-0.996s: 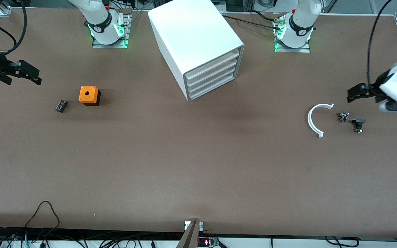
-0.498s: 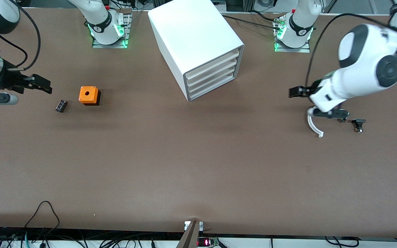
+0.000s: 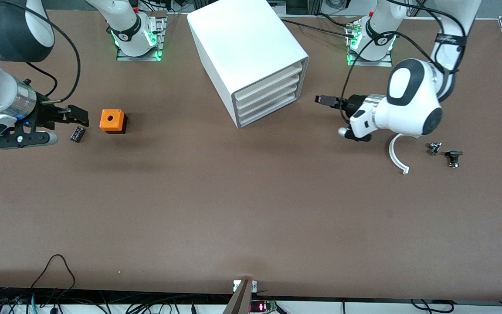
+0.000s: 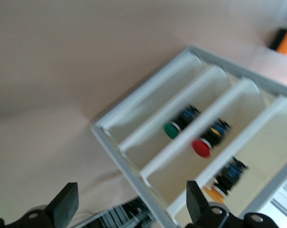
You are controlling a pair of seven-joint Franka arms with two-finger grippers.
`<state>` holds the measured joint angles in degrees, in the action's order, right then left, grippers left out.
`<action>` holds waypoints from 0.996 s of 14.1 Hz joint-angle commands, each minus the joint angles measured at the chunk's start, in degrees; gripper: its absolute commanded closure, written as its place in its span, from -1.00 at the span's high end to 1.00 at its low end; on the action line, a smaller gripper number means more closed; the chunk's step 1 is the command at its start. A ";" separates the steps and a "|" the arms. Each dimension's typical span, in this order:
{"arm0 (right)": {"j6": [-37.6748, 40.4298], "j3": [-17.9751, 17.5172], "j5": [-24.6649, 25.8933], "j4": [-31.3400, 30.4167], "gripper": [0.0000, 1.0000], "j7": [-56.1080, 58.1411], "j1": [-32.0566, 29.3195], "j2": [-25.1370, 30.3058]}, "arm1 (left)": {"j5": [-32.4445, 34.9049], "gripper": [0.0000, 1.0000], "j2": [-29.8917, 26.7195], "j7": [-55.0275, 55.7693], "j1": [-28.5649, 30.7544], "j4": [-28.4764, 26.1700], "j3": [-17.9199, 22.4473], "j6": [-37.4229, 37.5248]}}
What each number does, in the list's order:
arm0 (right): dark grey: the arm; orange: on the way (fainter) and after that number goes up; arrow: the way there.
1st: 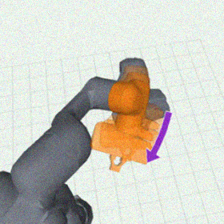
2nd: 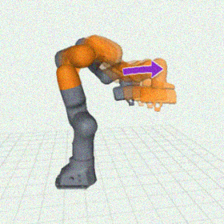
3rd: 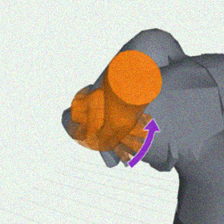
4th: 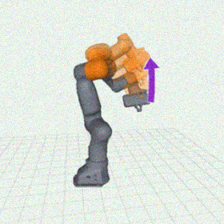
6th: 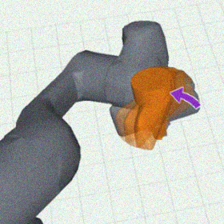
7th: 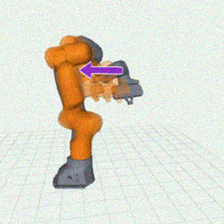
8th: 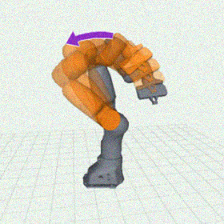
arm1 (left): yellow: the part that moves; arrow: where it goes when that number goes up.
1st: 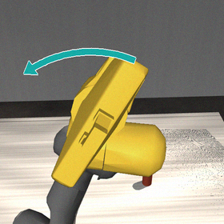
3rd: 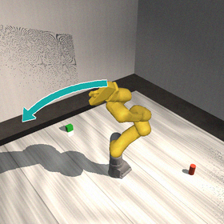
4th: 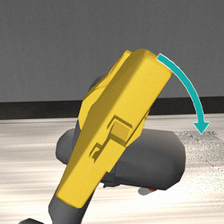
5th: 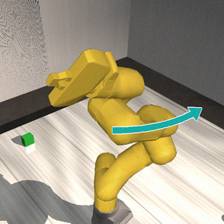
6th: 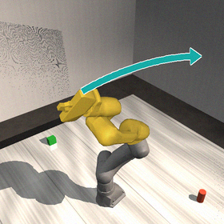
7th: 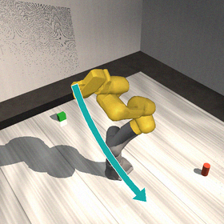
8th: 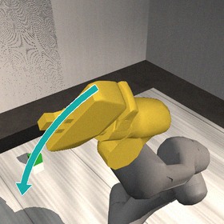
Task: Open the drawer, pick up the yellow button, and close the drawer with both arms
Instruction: 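Reach the left gripper to the drawer handle while the right gripper moves out, then grasp the cabinet drawer handle with the left gripper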
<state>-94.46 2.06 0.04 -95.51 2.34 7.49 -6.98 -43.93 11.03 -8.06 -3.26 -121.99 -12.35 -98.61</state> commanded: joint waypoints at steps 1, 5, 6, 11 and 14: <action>1.03 0.14 -1.62 1.29 1.00 2.22 3.39 -0.76 | -7.55 1.00 -0.22 -6.42 0.54 -3.77 -2.41 2.72; 1.03 0.23 -1.62 1.29 1.00 4.87 6.91 -2.08 | -13.54 1.00 -0.22 -13.72 0.19 -8.43 -5.57 2.81; 0.86 0.14 -1.62 1.38 1.00 4.78 7.27 -2.51 | -14.42 1.00 -0.22 -15.65 0.19 -9.23 -6.36 2.73; -0.02 0.14 -1.80 2.43 1.00 5.04 9.64 -2.52 | -16.18 0.53 -0.22 -17.69 -0.16 -10.90 -7.25 2.64; -0.11 0.05 -1.97 3.22 1.00 5.04 9.91 -2.52 | -16.19 -0.21 -0.22 -17.78 -0.16 -10.82 -7.95 2.29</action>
<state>-94.85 1.76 -0.58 -93.76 6.25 17.11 -9.14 -57.87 11.61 -24.39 -3.30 -131.81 -19.05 -96.53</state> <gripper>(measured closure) 0.000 0.278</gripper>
